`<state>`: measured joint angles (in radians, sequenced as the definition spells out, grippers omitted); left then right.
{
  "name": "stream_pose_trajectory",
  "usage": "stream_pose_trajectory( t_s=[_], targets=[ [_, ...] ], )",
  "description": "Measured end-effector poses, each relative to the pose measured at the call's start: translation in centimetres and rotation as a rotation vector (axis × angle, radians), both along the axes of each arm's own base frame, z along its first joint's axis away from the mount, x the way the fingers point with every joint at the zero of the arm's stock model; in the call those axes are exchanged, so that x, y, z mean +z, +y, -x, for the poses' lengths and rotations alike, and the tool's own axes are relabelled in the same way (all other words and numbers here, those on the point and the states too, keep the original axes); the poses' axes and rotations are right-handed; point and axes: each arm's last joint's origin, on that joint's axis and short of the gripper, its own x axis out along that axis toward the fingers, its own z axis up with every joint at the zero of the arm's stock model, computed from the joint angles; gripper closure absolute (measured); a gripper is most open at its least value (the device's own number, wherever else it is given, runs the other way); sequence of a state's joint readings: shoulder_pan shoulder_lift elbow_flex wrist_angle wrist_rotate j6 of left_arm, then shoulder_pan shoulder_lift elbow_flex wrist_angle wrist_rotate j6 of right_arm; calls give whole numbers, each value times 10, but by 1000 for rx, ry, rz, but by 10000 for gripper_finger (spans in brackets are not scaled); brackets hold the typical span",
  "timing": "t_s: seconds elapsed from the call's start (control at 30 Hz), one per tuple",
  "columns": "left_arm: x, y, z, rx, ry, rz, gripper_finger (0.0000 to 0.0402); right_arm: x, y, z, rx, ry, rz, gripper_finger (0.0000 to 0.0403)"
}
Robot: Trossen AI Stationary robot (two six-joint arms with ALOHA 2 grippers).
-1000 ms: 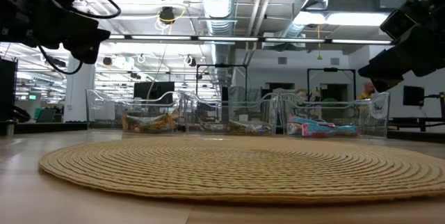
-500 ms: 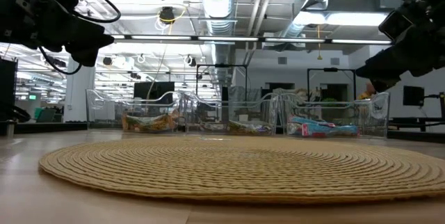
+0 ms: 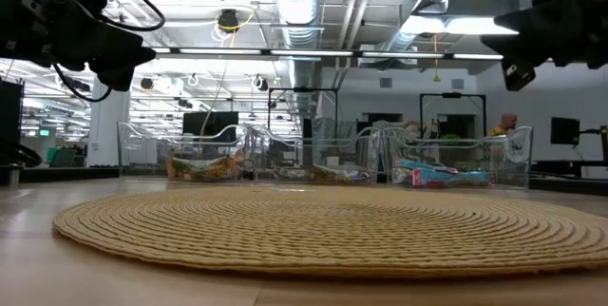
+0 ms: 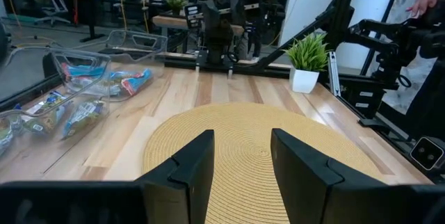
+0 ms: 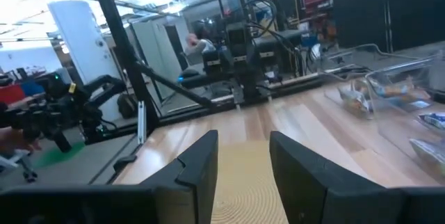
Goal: Pick and place Granola Bars by type
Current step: Return to Home Position
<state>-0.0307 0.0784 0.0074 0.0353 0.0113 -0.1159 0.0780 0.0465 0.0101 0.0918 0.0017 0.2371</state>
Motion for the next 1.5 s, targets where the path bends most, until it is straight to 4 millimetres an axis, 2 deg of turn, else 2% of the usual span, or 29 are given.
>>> stream_pose_trajectory(
  t_s=[1.5],
  targets=[
    [0, 0, 0, 0, 0, 0, 267, -5, -1, 2, -11, 29, 3, 280]
  ],
)
